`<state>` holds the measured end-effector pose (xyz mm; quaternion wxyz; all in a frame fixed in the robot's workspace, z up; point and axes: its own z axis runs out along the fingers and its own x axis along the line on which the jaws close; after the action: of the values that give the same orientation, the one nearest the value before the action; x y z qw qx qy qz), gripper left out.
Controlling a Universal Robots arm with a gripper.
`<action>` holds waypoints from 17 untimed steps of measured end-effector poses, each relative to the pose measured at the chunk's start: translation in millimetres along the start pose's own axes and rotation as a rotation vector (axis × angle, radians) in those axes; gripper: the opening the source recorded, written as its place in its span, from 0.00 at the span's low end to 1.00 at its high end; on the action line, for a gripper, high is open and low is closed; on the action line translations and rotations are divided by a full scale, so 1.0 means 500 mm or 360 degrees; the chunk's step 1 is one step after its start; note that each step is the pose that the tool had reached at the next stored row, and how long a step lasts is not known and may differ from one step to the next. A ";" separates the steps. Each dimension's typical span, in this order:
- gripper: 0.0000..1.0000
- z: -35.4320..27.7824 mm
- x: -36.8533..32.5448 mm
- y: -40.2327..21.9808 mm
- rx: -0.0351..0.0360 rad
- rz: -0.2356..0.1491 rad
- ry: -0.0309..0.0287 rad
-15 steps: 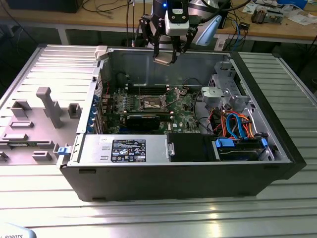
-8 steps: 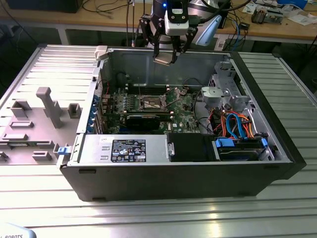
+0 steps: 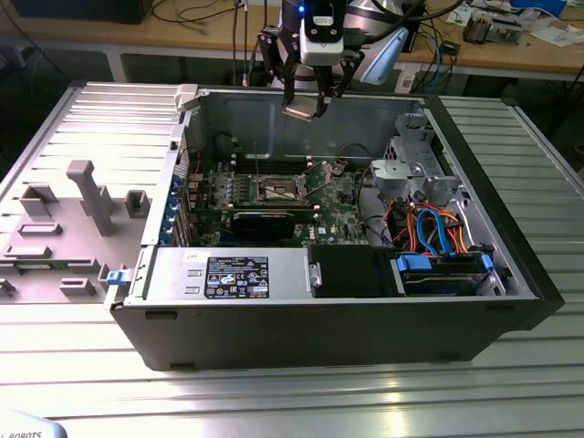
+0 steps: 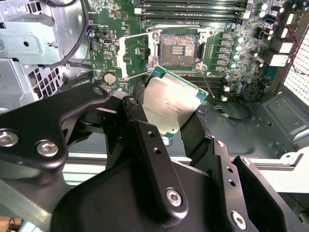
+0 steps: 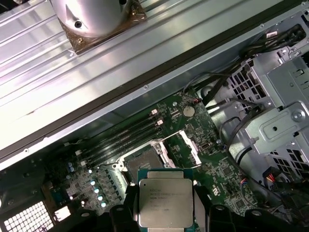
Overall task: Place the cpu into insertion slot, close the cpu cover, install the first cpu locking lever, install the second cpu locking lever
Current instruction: 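Place the cpu into insertion slot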
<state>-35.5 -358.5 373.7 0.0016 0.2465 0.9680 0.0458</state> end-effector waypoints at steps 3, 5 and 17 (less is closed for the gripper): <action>0.54 0.000 0.000 0.000 0.0000 0.0015 -0.00014; 0.54 0.000 0.000 0.000 0.0000 0.0025 -0.00022; 0.54 0.000 0.000 0.000 -0.0001 0.0033 -0.00030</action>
<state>-35.7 -358.6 373.5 0.0020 0.2566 0.9654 0.0458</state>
